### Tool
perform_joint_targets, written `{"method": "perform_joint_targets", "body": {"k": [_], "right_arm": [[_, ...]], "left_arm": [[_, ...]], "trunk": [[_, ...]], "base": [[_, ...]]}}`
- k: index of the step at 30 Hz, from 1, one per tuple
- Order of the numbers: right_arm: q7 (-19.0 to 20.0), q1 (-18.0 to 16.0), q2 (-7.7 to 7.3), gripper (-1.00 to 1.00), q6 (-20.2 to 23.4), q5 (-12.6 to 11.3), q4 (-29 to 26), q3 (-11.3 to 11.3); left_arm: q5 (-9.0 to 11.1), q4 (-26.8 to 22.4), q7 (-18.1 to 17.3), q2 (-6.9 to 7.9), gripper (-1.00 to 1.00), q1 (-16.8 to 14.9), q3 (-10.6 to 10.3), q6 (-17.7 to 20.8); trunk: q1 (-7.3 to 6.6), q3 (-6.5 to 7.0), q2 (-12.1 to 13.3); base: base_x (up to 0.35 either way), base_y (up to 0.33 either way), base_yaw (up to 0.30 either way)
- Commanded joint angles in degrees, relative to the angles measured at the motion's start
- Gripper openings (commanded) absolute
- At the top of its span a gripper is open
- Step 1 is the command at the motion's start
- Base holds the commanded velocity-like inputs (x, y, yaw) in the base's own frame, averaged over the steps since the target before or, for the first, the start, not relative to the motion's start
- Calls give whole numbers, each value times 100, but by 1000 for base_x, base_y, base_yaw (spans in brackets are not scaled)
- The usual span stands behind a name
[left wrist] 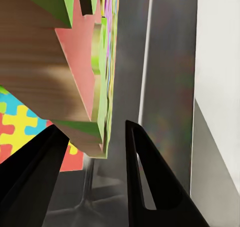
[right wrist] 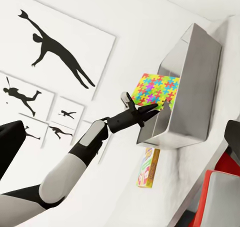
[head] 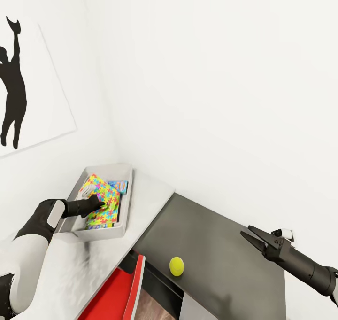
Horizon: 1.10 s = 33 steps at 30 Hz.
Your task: Put all the toys in the child's room - the three board games (two on the bed and one on the table), the two jigsaw puzzles on the table, and the tennis ball on the table - inside the toy box on the table in the child's room.
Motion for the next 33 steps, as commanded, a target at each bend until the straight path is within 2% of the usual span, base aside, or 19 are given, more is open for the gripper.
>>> {"method": "perform_joint_targets", "body": {"k": [1, 6, 7, 33], "right_arm": [[30, -6, -1, 100, 19, 19, 0, -5], [37, -5, -3, 100, 19, 19, 0, -5], [37, -4, -3, 100, 19, 17, 0, -5], [38, -3, 5, 100, 19, 14, 0, -5]], "left_arm": [[-20, -1, -33, -3, -100, -6, 25, 33], [-20, -1, -43, -3, -100, -6, 25, 33], [-20, -1, -45, -3, 100, -6, 25, 33], [-20, -20, -117, 31, 100, -7, 25, 46]], "trunk": [[3, -12, -12], [3, -12, -12], [3, -12, -12], [3, -12, -12]], "base": [[0, 0, 0], [0, 0, 0], [0, 0, 0], [0, 0, 0]]}}
